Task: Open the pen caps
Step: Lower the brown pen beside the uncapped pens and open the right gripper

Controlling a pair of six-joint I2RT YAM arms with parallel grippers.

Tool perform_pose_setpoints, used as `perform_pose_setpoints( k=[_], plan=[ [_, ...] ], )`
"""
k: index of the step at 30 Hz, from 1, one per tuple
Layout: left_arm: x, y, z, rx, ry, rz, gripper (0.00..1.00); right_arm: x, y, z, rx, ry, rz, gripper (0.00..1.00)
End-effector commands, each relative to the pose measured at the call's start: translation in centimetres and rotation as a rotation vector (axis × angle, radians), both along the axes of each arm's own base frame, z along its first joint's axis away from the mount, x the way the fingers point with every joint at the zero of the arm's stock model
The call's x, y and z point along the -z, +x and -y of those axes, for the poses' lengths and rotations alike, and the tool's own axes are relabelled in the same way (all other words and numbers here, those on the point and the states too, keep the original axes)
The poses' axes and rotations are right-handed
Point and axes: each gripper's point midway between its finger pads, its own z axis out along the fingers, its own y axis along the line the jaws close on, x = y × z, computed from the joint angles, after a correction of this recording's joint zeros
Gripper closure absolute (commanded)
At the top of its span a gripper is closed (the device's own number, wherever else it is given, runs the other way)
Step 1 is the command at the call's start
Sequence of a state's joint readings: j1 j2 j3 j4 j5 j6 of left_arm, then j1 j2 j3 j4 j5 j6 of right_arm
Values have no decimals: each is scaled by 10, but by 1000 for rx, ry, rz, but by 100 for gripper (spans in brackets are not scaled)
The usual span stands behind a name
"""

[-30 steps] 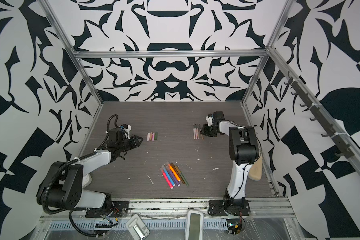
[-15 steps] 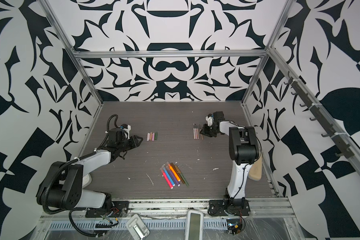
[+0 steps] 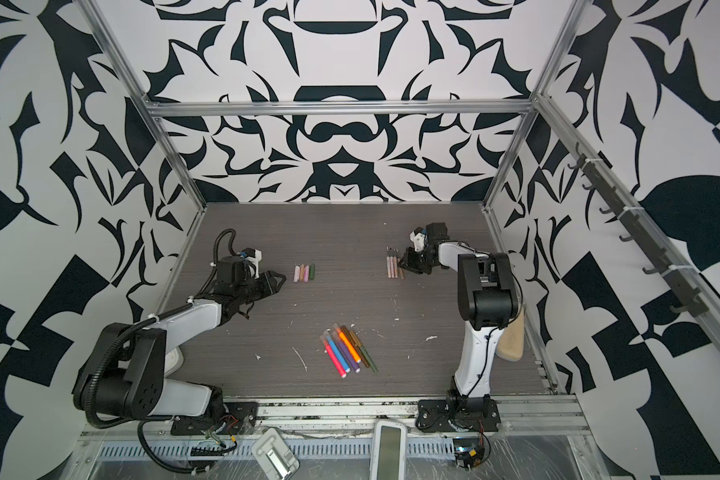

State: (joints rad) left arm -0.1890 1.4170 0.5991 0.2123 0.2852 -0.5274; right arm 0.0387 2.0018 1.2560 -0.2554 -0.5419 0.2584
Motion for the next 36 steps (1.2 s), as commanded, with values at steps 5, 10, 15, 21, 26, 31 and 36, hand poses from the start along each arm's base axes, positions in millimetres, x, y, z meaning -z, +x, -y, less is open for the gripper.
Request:
perform_pose_setpoints(
  k=[5, 10, 15, 21, 26, 31, 36],
  plan=[
    [-7, 8, 0, -4, -16, 13, 57, -19, 7, -5, 2, 48, 47, 78],
    [-8, 8, 0, -3, -17, 14, 57, -24, 9, -6, 5, 56, 55, 78],
    [-7, 8, 0, -4, -18, 11, 56, -26, 9, -8, 6, 73, 55, 78],
    [-8, 8, 0, -5, -18, 12, 57, -26, 10, -7, 12, 69, 59, 78],
    [-8, 8, 0, -3, -19, 12, 57, -24, 7, 8, 63, -16, 61, 78],
    [-7, 8, 0, -4, -19, 10, 57, -13, 2, 5, 48, -8, 19, 78],
    [-7, 8, 0, -3, -20, 10, 57, -9, 0, 2, 43, 14, 14, 78]
  ],
)
